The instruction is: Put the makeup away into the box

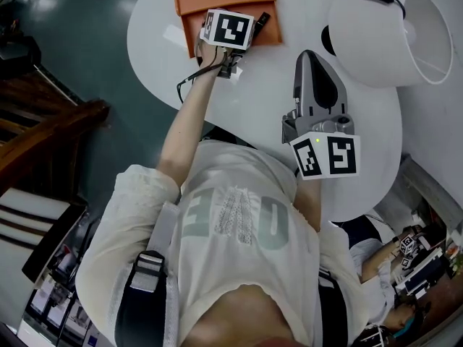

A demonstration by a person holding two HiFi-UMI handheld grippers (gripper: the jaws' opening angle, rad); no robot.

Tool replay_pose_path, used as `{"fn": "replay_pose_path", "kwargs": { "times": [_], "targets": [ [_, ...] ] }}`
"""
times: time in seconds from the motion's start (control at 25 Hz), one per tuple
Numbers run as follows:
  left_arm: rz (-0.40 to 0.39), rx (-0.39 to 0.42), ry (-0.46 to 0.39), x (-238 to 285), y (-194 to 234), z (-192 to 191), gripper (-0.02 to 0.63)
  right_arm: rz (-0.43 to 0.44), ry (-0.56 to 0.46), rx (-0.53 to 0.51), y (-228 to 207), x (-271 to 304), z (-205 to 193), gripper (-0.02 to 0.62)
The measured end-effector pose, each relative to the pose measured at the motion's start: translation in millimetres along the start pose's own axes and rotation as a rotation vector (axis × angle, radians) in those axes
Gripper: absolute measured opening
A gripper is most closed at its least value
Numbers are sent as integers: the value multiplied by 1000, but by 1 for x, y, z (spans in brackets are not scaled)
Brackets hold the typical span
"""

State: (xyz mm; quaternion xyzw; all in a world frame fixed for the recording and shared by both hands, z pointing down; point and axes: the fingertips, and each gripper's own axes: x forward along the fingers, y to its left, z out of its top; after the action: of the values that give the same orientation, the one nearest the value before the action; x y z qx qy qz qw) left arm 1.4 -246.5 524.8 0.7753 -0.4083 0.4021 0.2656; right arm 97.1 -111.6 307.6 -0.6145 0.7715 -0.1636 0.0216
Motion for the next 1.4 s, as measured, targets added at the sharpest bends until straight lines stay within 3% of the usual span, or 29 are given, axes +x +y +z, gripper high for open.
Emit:
{"fn": "replay_pose_path", "kwargs": {
  "times": [0.16,0.4,0.48,0.6,0.72,0.8,1.0,1.4],
  "targets": [
    [-3,-4,-129,-40,-6,19,233,8,-24,-19,5,-5,7,5],
    [-46,13,-515,-170,-22,77,222,34,-87,-64,25,-14,29,5],
    [-46,28,-631,-213,-27,86,198,33,-108,-84,34,-19,38,5],
    [13,52,-746,-258,-27,86,119,6,-139,-144,49,-31,59,5],
    [53,60,-834,-291,-30,81,30,-22,-176,-215,61,-43,81,5],
    [67,59,-879,-310,-35,75,17,-48,-207,-227,63,-50,92,5],
    [78,41,-967,-353,-40,64,8,-78,-252,-202,68,-63,109,5],
    [87,57,-1059,-385,-44,64,8,-57,-203,-261,85,-59,98,5]
  ]
}}
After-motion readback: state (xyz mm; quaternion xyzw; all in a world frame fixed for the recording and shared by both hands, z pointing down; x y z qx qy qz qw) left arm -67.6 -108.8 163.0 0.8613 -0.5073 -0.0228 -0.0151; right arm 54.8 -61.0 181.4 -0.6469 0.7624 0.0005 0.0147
